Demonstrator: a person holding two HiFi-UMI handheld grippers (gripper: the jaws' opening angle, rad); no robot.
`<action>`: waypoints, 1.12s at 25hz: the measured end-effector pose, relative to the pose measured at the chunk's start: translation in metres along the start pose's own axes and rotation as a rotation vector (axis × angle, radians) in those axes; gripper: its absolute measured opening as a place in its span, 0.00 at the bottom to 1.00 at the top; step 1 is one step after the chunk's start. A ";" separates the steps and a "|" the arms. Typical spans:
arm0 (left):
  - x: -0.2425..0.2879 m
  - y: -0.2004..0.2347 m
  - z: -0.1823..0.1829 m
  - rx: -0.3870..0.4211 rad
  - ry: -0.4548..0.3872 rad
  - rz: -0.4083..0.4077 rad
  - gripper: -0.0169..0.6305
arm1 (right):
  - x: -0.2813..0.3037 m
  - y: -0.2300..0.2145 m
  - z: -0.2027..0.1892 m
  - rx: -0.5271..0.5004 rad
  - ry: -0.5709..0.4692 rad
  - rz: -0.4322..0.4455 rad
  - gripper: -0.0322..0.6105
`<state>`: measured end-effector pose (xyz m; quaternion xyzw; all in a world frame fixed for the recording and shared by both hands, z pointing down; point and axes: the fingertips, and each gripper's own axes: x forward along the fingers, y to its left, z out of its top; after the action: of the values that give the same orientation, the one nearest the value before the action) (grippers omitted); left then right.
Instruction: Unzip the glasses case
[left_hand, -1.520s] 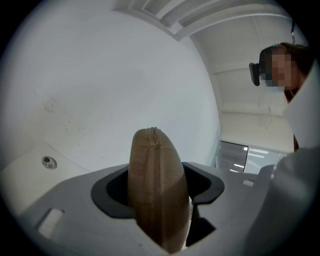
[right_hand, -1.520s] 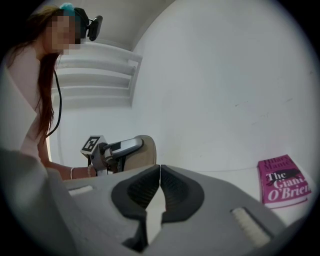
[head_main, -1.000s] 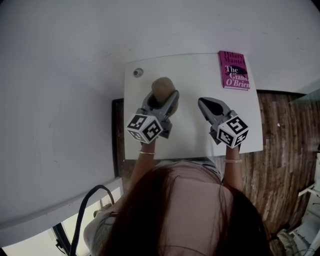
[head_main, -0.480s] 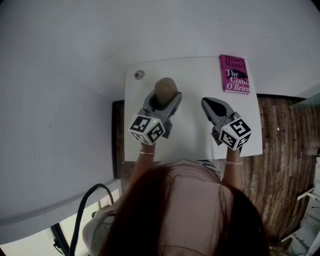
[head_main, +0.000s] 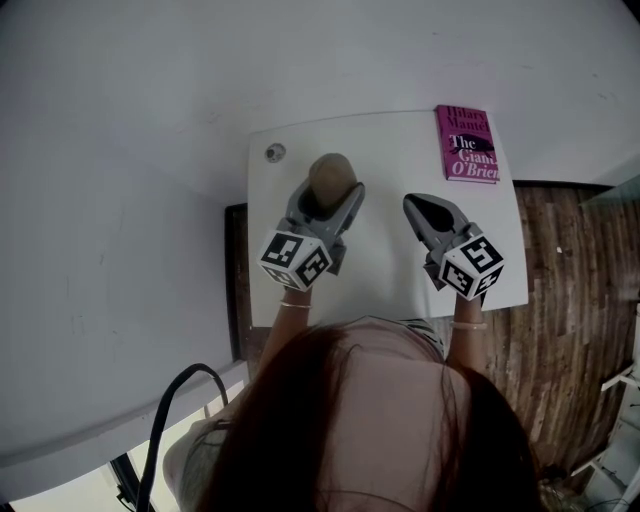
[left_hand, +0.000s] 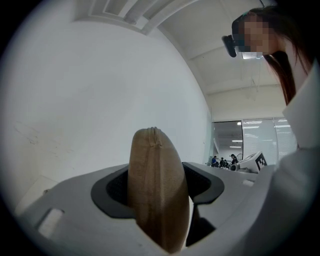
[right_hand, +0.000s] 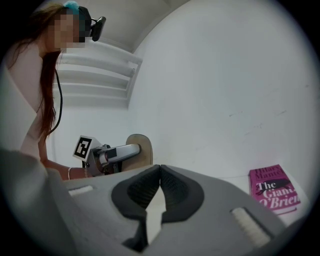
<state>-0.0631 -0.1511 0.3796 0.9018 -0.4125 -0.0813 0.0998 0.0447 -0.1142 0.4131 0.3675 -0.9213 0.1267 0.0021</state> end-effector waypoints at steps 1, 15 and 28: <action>0.001 0.000 -0.001 0.005 0.004 0.001 0.48 | 0.000 -0.001 0.001 -0.004 -0.001 -0.001 0.05; 0.004 0.007 -0.010 0.015 0.022 0.026 0.48 | 0.006 -0.012 0.004 -0.033 0.006 -0.027 0.05; 0.009 0.007 -0.014 -0.018 0.036 0.020 0.48 | 0.014 -0.015 -0.002 -0.024 0.028 -0.018 0.05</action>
<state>-0.0591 -0.1614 0.3946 0.8981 -0.4189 -0.0678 0.1159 0.0447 -0.1337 0.4202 0.3738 -0.9194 0.1207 0.0205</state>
